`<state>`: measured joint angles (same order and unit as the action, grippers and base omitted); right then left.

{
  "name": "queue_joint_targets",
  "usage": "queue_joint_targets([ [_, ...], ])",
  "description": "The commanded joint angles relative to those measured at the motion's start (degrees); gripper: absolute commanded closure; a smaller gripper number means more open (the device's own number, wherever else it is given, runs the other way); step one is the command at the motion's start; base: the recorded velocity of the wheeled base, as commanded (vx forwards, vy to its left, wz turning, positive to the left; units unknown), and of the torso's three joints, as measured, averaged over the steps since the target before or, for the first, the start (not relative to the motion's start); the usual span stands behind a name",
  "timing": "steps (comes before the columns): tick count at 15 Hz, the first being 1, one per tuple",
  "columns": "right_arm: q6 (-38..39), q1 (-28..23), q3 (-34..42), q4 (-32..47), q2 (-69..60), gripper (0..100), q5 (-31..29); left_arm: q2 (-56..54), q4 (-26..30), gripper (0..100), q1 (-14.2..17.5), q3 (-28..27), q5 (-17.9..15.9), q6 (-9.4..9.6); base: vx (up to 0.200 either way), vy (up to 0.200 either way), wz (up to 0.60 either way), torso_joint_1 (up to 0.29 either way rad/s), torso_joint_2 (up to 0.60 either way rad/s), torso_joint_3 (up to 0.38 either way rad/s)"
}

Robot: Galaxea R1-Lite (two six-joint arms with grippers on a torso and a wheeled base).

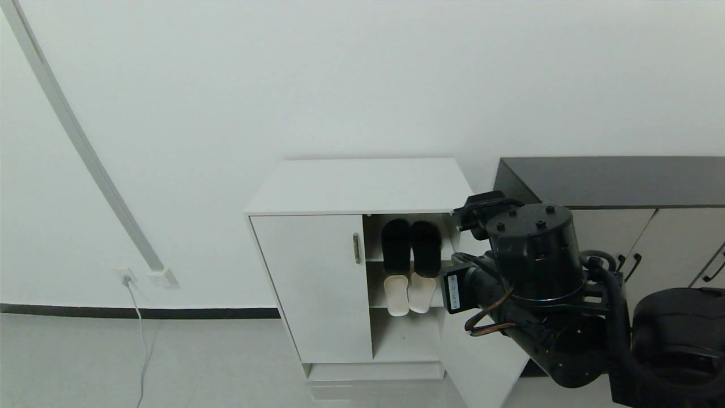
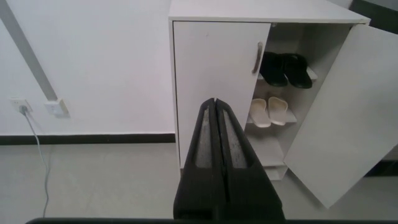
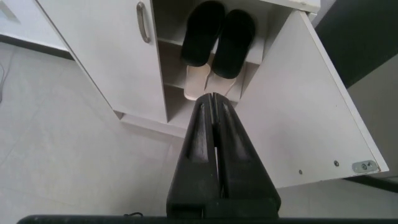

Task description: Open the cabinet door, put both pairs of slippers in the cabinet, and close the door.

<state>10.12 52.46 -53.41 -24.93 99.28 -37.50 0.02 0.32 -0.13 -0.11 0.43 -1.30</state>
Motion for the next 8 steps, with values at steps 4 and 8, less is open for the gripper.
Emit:
queue_joint_targets([
  [4,0.0,-0.1,0.1,0.0,0.1,100,0.4,0.1,0.0,100,0.0,0.0,0.0,0.07,0.0,0.0,0.0,0.0,0.0,0.0],
  [8,-0.5,0.0,0.4,0.0,-0.1,100,0.4,0.1,0.0,100,0.0,0.0,-0.3,0.34,0.0,0.0,0.0,0.0,0.0,0.0],
])
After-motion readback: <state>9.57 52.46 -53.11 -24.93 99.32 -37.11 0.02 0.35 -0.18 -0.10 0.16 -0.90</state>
